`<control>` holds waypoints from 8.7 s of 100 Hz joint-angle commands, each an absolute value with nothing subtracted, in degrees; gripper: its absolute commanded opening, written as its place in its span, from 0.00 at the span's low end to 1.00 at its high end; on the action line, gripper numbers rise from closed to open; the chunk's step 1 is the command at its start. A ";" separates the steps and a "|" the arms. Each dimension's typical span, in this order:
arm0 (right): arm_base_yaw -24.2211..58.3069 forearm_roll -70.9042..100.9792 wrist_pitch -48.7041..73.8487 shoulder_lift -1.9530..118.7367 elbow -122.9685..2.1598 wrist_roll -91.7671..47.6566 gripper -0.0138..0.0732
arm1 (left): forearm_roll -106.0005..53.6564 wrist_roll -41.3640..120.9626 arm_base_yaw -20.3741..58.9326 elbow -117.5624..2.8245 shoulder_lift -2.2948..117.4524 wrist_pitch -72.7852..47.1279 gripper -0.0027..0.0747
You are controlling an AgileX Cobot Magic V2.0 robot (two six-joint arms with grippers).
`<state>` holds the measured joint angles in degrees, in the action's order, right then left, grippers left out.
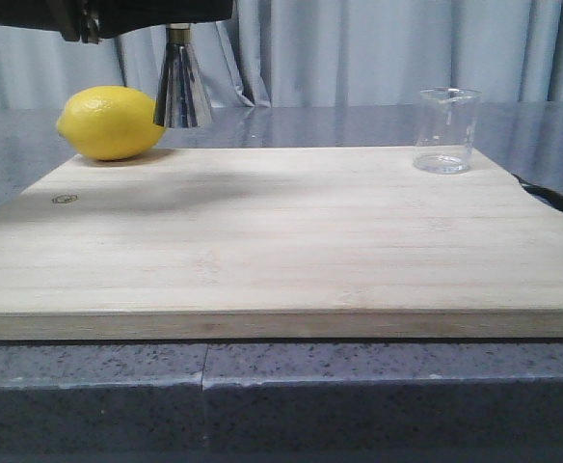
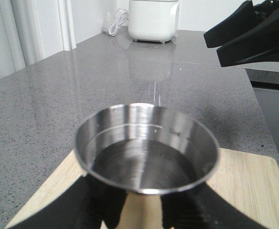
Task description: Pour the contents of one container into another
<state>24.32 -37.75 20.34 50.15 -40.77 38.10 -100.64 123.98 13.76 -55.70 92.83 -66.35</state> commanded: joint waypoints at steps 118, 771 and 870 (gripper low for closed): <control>24.41 -39.81 15.00 49.28 -42.22 38.01 0.74 | -105.36 123.75 20.62 -64.52 103.82 -69.04 0.37; 24.41 -28.90 44.60 49.39 -50.70 28.83 0.08 | 6.16 -2.54 4.32 0.39 -1.78 5.56 0.01; 14.92 -25.69 27.47 36.85 -40.71 29.12 0.08 | 6.16 -2.54 4.32 0.39 -1.78 5.56 0.01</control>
